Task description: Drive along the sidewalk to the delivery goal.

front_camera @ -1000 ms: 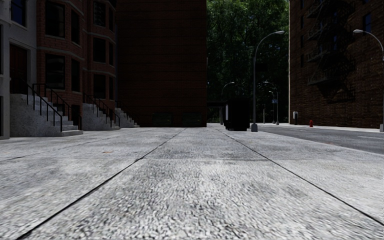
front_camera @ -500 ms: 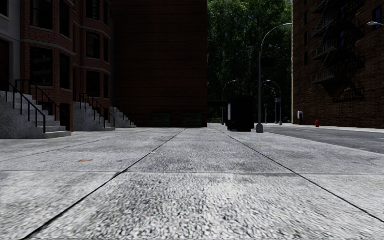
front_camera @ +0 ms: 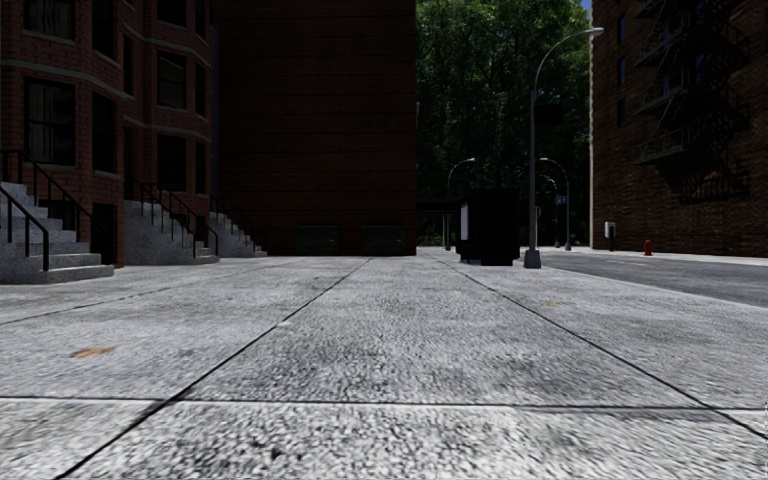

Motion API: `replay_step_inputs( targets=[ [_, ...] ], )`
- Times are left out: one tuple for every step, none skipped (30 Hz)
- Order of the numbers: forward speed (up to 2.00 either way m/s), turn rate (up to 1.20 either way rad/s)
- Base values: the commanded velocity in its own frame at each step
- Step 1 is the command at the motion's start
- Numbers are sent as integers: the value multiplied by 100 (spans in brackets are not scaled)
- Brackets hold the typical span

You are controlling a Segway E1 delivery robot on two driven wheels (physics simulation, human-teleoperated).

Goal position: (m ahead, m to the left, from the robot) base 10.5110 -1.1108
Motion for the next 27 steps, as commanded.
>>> replay_step_inputs(
  targets=[
    [200,0],
    [200,0],
    [200,0],
    [200,0],
    [200,0],
    [200,0],
    [200,0],
    [200,0],
    [200,0],
    [200,0],
    [200,0],
    [200,0],
    [200,0],
    [200,0],
    [200,0],
    [200,-16],
    [200,-25],
    [200,-27],
    [200,-27],
    [200,-30],
    [200,-33],
    [200,-33],
    [200,-34],
    [200,-23],
    [200,0],
    [200,0],
    [200,0]
  ],
)
